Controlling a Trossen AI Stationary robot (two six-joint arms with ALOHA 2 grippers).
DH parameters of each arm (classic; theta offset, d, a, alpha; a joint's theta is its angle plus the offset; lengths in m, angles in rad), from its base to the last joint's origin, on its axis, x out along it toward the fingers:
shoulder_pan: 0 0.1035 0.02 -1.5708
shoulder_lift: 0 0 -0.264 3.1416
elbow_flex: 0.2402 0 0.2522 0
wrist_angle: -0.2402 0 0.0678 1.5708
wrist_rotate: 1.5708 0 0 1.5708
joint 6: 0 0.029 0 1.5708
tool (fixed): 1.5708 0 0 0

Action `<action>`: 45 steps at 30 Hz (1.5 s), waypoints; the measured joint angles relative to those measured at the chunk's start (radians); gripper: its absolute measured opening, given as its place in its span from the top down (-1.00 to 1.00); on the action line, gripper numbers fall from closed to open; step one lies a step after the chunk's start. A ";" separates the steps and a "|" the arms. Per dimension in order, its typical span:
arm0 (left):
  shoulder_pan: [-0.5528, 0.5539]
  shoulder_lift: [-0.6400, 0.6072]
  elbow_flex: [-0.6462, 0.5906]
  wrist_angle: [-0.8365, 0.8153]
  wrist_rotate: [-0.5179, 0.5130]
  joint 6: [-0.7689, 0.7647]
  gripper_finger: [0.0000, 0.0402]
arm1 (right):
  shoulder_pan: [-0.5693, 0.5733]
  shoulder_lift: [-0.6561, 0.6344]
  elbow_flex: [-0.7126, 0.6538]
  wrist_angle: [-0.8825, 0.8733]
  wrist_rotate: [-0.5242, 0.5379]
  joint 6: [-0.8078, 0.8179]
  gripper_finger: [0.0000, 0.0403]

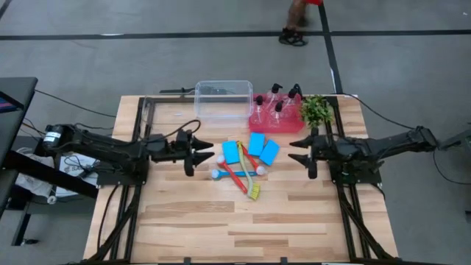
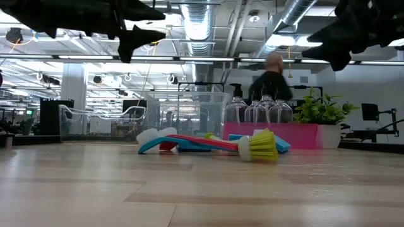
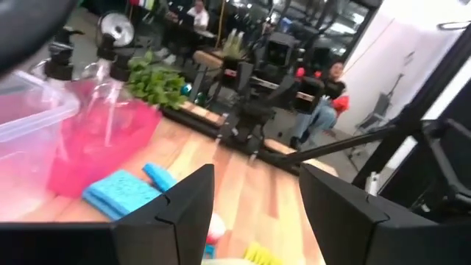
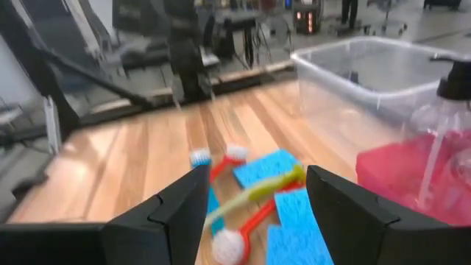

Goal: Pick & Place Kitchen Sink Supplies
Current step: Put the bottom red toilet brush into the white bin

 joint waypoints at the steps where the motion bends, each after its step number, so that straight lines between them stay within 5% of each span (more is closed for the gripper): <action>1: 0.018 0.004 0.006 -0.010 0.014 0.000 -0.01 | 0.000 0.011 0.006 -0.021 0.000 0.000 -0.10; 13: 0.109 0.229 0.123 -0.051 0.186 0.105 -0.01 | 0.000 0.195 0.012 -0.053 -0.033 0.037 -0.10; 32: 0.045 0.382 0.142 -0.169 0.179 0.484 0.14 | 0.015 0.343 0.012 -0.057 -0.033 0.114 -0.10; 45: 0.017 0.557 0.143 -0.091 0.137 0.499 0.17 | 0.015 0.388 0.012 -0.056 -0.035 0.115 -0.10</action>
